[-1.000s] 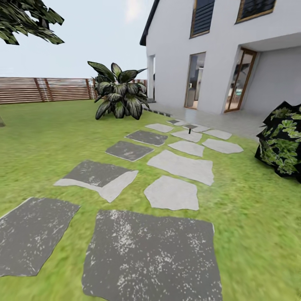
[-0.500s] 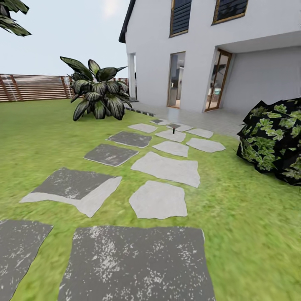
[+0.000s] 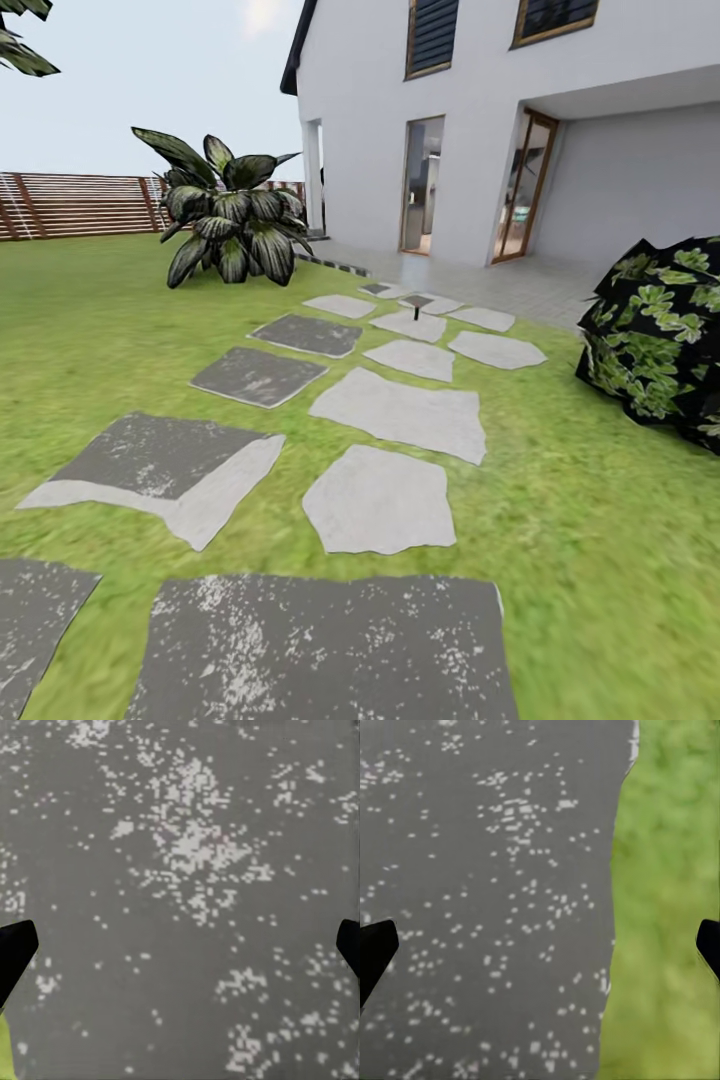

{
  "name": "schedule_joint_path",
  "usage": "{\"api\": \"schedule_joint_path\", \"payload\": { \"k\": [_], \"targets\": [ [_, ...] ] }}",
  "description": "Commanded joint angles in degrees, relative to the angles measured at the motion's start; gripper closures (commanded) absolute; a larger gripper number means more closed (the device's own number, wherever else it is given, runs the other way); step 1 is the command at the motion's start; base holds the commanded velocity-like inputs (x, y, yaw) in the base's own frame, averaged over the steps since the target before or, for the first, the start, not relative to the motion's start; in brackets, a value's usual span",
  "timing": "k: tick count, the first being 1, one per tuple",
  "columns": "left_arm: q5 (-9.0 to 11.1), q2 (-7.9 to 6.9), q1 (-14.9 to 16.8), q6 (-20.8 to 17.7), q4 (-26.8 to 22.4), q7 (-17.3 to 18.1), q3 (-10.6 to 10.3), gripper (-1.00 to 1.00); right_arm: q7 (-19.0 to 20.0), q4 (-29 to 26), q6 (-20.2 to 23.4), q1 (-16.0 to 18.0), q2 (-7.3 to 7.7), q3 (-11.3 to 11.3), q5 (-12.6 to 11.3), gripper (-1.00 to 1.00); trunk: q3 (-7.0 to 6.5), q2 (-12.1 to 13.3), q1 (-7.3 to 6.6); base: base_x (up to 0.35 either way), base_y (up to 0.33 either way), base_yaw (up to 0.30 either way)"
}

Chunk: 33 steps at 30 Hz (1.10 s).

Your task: In the garden, pick up the pesticide atomizer on the floor and spray pesticide onto both trees until each tree trunk is fully covered.

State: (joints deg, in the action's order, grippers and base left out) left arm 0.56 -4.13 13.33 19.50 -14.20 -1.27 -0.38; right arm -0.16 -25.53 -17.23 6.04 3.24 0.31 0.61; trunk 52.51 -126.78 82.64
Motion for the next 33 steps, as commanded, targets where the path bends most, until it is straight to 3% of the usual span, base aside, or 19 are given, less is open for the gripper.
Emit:
{"api": "schedule_joint_path", "payload": {
  "k": [1, 33],
  "targets": [
    [0.05, 0.00, 0.03, 0.19, 0.04, -0.13, -0.06, -1.00, -0.02, 0.04, -0.17, 0.03, 0.01, 0.03, 0.07, -1.00, 0.05, -0.02, 0.02, 0.340, 0.000, 0.000],
    [0.05, 0.00, 0.03, 0.19, 0.04, -0.13, -0.06, -1.00, -0.02, 0.04, -0.12, 0.03, 0.01, 0.04, 0.10, -1.00, 0.05, -0.02, 0.02, 0.340, 0.000, 0.000]
  ]
}}
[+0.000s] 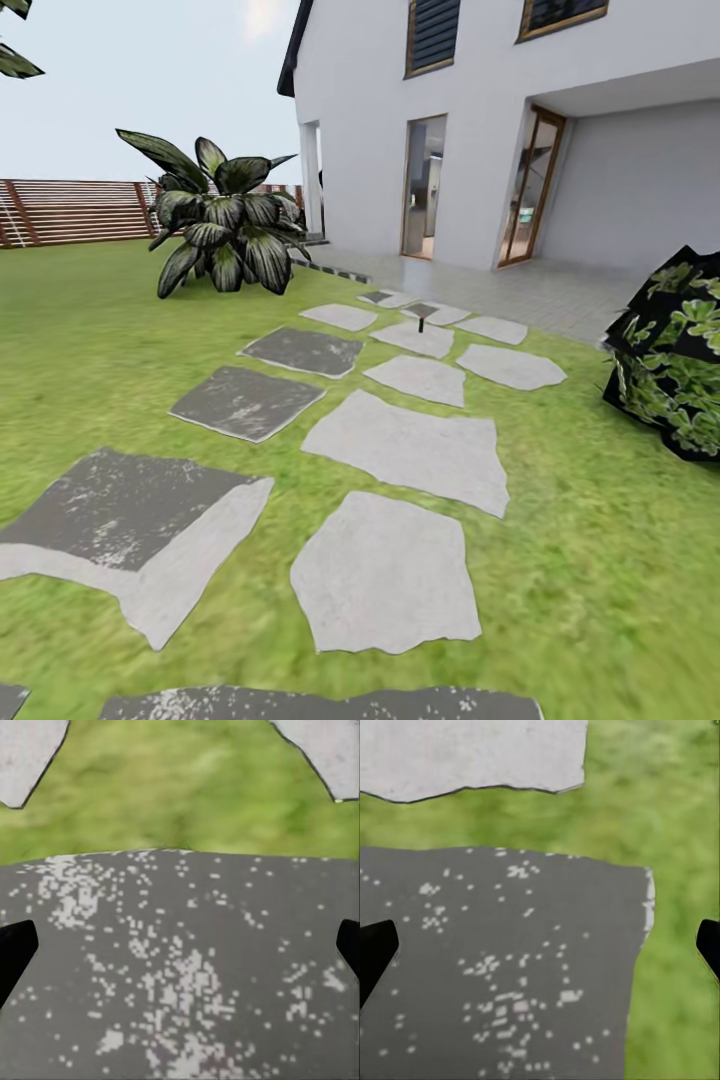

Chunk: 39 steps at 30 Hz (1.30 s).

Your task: In the garden, pick up the pesticide atomizer on the floor and spray pesticide onto both trees until each tree trunk is fully covered.

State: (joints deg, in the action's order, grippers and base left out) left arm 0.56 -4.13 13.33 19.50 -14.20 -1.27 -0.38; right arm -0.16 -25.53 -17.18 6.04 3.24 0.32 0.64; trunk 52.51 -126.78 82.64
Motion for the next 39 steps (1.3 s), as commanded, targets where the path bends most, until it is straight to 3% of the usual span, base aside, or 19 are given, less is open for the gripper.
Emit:
{"api": "schedule_joint_path", "payload": {
  "k": [1, 27, 39],
  "targets": [
    [0.05, 0.00, 0.03, 0.19, 0.05, -0.13, -0.06, -1.00, -0.02, 0.04, -0.17, 0.03, 0.01, 0.03, 0.06, -1.00, 0.05, -0.02, 0.02, 0.340, 0.000, 0.000],
    [0.05, 0.00, 0.03, 0.19, 0.05, -0.14, -0.06, -1.00, -0.17, 0.04, -0.22, 0.03, 0.01, -0.11, -0.02, -1.00, 0.05, -0.02, 0.02, 0.340, 0.000, -0.001],
    [0.05, 0.00, 0.03, 0.19, 0.05, -0.13, -0.06, -1.00, -0.19, 0.04, -0.22, 0.03, 0.01, -0.15, -0.02, -1.00, 0.05, -0.02, 0.02, 0.340, 0.000, -0.248]
  ]
}}
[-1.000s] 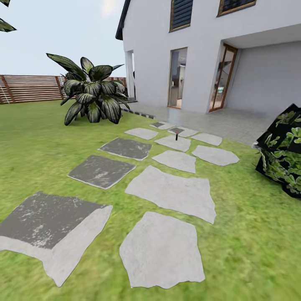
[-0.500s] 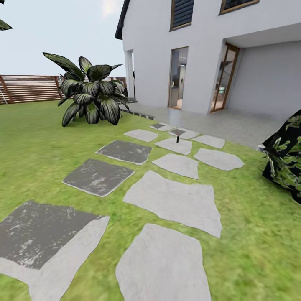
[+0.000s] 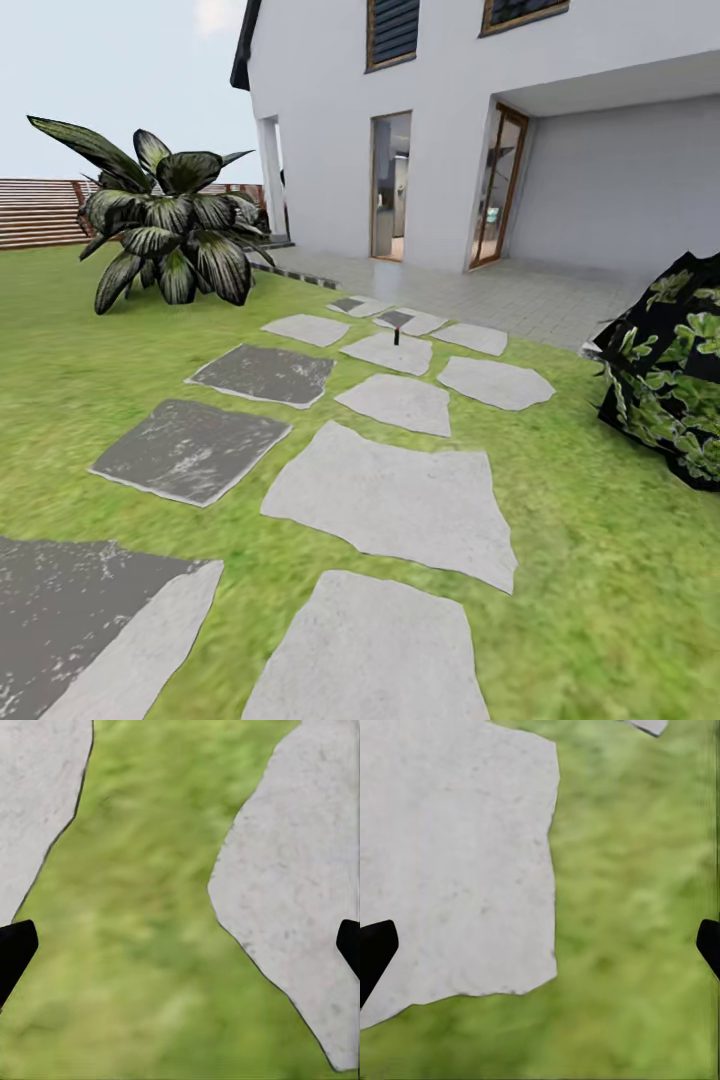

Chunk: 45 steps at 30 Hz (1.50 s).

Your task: In the garden, pick up the pesticide atomizer on the floor and spray pesticide onto both trees until each tree trunk is fully covered.

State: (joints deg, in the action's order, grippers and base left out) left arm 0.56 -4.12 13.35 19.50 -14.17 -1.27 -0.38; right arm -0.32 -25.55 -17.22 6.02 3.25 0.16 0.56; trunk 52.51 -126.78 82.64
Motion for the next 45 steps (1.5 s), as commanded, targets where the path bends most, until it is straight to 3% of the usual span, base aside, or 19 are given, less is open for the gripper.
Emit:
{"api": "schedule_joint_path", "payload": {
  "k": [1, 12, 45],
  "targets": [
    [0.05, -0.01, 0.01, 0.18, 0.02, -0.13, -0.06, -1.00, -0.03, 0.06, -0.18, 0.04, 0.00, 0.02, 0.06, -1.00, 0.05, -0.02, 0.02, 0.340, 0.000, -0.283],
    [0.05, -0.01, 0.01, 0.18, 0.02, -0.13, -0.06, -1.00, -0.03, 0.06, -0.18, 0.04, 0.00, 0.02, 0.06, -1.00, 0.05, -0.02, 0.02, 0.340, 0.000, -0.209],
    [0.05, -0.01, 0.01, 0.18, 0.02, -0.13, -0.06, -1.00, 0.05, 0.06, -0.18, 0.04, 0.00, 0.11, 0.15, -1.00, 0.05, -0.02, 0.02, 0.340, 0.000, -0.002]
  ]
}}
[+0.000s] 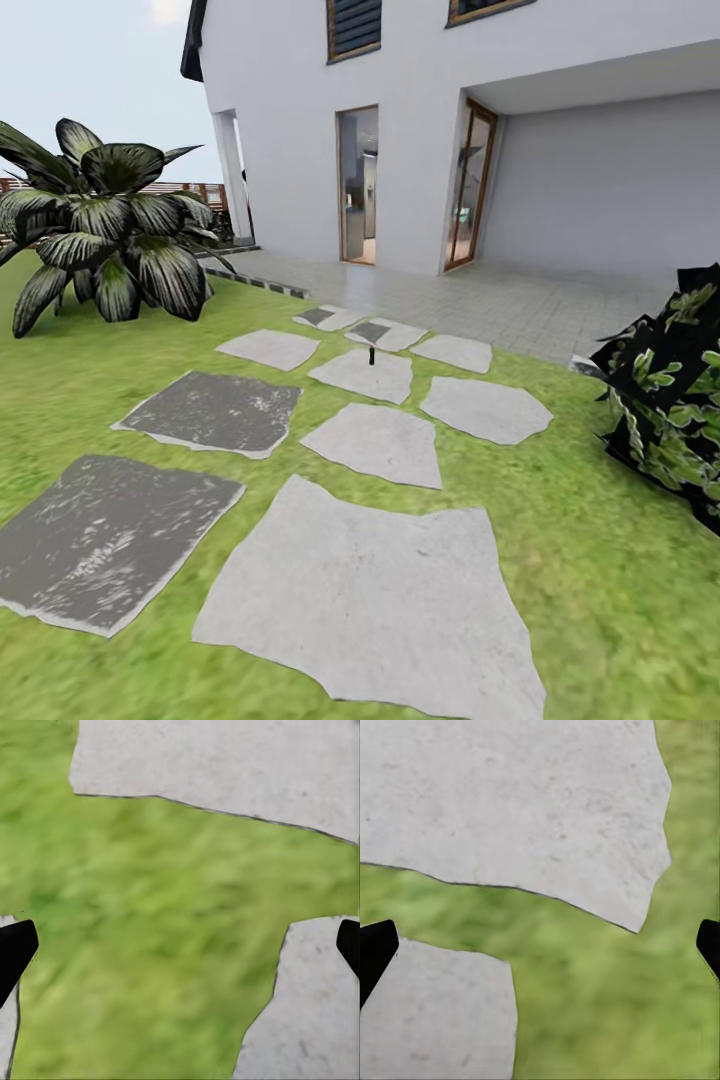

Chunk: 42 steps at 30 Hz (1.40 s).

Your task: In the garden, pick up the pesticide atomizer on the floor and spray pesticide onto both trees until each tree trunk is fully covered.

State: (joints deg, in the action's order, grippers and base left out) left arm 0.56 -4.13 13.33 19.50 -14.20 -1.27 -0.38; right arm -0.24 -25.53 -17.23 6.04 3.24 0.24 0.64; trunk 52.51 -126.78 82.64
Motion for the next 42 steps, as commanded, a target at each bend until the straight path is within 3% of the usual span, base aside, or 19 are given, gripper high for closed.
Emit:
{"api": "schedule_joint_path", "payload": {
  "k": [1, 42],
  "targets": [
    [0.05, 0.00, 0.03, 0.19, 0.05, -0.13, -0.06, -1.00, -0.02, 0.04, -0.17, 0.03, 0.01, 0.02, 0.06, -1.00, 0.05, -0.02, 0.02, 0.340, 0.000, 0.000],
    [0.05, 0.00, 0.03, 0.19, 0.05, -0.13, -0.06, -1.00, -0.02, 0.04, -0.13, 0.03, 0.01, 0.02, 0.05, -1.00, 0.05, -0.02, 0.02, 0.340, 0.000, 0.000]
  ]
}}
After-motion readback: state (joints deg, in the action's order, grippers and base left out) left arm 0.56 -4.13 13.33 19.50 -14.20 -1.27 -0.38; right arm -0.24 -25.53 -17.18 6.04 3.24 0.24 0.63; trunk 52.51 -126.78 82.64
